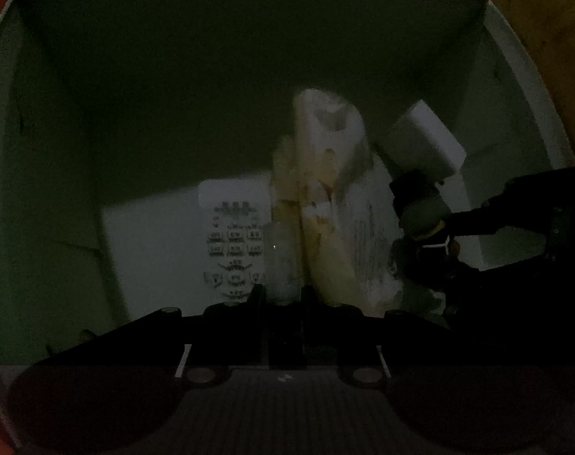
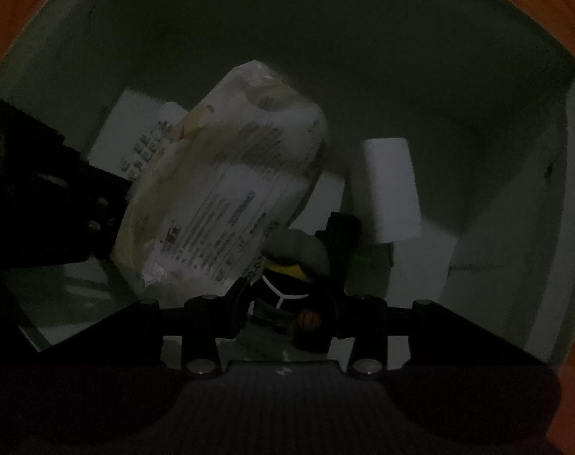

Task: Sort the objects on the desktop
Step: 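Lower the vial and figurine into the box and open both grippers, then withdraw both grippers from the box toward the white sheet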

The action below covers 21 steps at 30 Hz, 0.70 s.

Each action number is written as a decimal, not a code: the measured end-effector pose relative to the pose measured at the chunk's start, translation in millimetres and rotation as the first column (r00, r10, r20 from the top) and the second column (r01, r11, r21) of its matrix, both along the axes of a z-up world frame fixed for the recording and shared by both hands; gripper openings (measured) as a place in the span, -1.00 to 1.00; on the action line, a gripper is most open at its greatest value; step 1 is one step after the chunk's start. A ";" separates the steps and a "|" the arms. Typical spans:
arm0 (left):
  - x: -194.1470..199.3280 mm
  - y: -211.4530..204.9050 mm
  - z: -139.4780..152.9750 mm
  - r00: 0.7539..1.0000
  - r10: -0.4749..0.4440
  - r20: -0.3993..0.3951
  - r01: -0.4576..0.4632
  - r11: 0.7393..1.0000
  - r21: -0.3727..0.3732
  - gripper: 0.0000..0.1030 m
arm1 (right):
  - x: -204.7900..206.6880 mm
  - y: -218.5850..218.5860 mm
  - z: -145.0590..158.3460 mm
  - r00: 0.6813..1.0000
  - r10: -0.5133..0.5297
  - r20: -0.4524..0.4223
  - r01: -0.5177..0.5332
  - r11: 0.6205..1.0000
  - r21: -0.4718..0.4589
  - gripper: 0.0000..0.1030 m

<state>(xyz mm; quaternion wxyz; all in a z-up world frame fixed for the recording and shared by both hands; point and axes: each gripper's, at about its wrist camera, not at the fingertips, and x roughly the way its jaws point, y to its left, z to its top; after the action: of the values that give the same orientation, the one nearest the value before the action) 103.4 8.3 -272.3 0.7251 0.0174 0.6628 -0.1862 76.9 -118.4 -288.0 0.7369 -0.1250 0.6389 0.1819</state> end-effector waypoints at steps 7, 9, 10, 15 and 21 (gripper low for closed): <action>-3.0 -2.4 1.5 1.000 -0.019 0.014 0.018 1.000 0.011 -0.65 | -0.3 -2.4 2.4 1.000 -0.007 -0.002 0.007 1.000 0.000 -0.10; -3.9 -2.9 1.9 1.000 -0.022 0.019 0.021 1.000 0.014 -0.59 | -0.2 -2.5 2.6 1.000 -0.009 0.002 0.009 1.000 -0.003 -0.09; -4.1 -2.8 2.2 1.000 -0.020 0.021 0.019 1.000 0.017 -0.54 | -1.1 -3.4 2.1 1.000 -0.015 0.007 0.015 1.000 -0.007 0.01; -5.1 -0.8 5.7 0.999 -0.005 0.035 0.005 1.000 0.013 -0.09 | -2.0 -6.9 7.7 0.999 -0.035 0.019 0.035 0.999 0.011 0.33; -1.2 -1.4 15.1 0.995 -0.022 0.095 0.021 1.000 0.013 0.37 | -3.2 -13.8 11.6 0.998 -0.062 0.021 0.061 0.998 0.028 0.50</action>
<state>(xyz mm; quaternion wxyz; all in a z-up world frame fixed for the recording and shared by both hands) 102.2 6.9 -257.2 0.7538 0.0376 0.6282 -0.1890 73.8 -132.2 -276.5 0.7506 -0.0974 0.6320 0.1665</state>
